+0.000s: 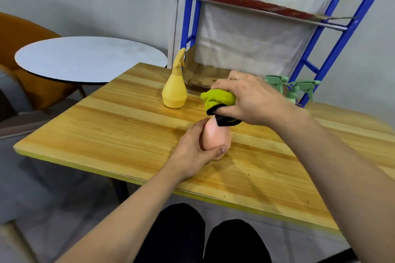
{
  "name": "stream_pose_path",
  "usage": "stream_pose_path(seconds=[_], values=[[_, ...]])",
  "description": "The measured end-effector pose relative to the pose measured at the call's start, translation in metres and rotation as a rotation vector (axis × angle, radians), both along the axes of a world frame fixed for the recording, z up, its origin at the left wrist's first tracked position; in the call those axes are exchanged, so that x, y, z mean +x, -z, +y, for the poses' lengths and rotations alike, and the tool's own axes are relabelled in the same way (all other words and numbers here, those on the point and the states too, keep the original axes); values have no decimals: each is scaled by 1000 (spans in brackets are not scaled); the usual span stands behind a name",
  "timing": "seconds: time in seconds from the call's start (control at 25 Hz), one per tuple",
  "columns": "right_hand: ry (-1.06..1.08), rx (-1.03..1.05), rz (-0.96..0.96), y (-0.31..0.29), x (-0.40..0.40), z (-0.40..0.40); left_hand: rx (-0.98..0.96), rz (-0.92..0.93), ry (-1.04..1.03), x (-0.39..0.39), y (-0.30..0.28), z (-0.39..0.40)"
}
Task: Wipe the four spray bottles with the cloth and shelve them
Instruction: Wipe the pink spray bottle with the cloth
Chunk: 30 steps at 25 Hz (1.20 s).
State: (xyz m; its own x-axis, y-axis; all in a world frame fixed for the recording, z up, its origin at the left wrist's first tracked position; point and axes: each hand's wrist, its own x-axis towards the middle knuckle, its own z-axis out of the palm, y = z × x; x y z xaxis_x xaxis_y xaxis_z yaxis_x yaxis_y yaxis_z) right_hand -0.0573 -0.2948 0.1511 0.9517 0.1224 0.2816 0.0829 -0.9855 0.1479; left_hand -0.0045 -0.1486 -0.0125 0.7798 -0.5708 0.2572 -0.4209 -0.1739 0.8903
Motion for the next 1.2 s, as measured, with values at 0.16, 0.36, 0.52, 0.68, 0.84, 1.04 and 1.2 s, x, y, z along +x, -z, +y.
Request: stream_pose_path(seconds=[0.16, 0.36, 0.52, 0.68, 0.84, 1.04, 1.2], values=[[10, 1, -182, 10, 8, 4, 7, -8, 2, -2, -2, 1], [161, 603, -437, -6, 12, 16, 15, -2, 8, -4, -5, 3], [13, 65, -207, -20, 17, 28, -9, 7, 3, -4, -3, 1], [-58, -320, 46, 8, 29, 37, -34, -30, -10, -3, -3, 0], [17, -195, -114, 10, 33, 35, -33, -37, -18, -1, -4, -1], [104, 398, -301, 0, 18, 34, -14, -28, 15, -4, -3, -3], [62, 390, -472, -17, -2, 5, -9, -36, 2, -3, 0, -2]])
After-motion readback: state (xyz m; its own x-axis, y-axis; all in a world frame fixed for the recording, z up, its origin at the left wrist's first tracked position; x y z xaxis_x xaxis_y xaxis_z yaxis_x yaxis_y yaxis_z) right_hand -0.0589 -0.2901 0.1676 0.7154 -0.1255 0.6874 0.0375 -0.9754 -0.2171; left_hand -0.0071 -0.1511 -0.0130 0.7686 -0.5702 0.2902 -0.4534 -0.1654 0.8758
